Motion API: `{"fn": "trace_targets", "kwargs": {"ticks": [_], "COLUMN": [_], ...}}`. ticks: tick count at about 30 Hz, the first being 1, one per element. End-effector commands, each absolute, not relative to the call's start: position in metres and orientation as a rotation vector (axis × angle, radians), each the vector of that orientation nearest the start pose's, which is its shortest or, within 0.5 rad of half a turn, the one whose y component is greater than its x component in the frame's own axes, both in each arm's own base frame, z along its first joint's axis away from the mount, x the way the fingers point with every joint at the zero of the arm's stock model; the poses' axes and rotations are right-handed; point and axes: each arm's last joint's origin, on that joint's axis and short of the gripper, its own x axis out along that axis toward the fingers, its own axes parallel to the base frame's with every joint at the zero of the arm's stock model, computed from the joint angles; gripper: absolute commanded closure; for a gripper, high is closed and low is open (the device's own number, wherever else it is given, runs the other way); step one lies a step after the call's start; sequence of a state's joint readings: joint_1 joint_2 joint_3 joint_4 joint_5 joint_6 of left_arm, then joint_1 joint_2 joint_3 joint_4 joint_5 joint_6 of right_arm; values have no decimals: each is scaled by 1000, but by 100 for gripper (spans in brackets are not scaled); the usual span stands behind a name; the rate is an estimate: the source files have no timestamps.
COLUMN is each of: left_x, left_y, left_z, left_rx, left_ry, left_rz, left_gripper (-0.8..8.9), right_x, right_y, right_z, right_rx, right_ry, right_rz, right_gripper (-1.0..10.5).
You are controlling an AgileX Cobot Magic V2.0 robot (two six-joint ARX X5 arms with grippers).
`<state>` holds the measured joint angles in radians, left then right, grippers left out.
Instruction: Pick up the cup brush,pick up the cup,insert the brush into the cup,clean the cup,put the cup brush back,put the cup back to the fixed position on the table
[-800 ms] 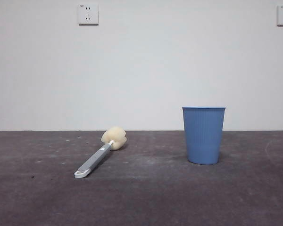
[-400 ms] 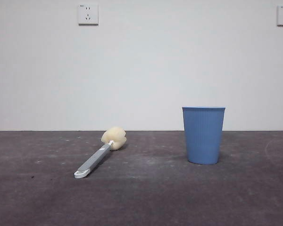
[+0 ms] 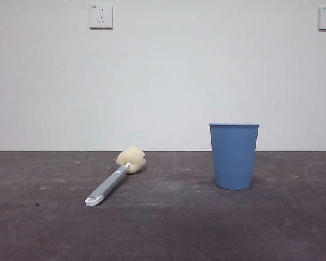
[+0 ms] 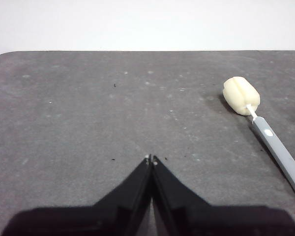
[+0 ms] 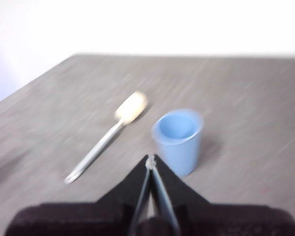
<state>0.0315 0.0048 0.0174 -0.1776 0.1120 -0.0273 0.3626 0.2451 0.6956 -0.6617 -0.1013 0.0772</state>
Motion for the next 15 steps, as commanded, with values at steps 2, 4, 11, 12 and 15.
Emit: {"fn": "trace_targets", "kwargs": {"ticks": [2,4,11,12,15], "left_x": [96,96,96,96,96], "left_y": [0,0,0,0,0], "left_z": [148,148,148,148,148], "left_rx": [-46,-46,-46,-46,-46], "left_ry": [173,173,173,172,173], "left_rz": [-72,-72,-72,-72,-72], "left_gripper": [817,817,817,817,817], "right_x": [50,54,81,83,89], "right_y": [17,16,15,15,16], "right_z": [285,269,207,200,180], "right_rx": [-5,32,139,152,181], "right_ry": [95,32,27,44,101], "right_rz": [371,337,250,243,235], "right_gripper": [946,946,946,946,946]}}
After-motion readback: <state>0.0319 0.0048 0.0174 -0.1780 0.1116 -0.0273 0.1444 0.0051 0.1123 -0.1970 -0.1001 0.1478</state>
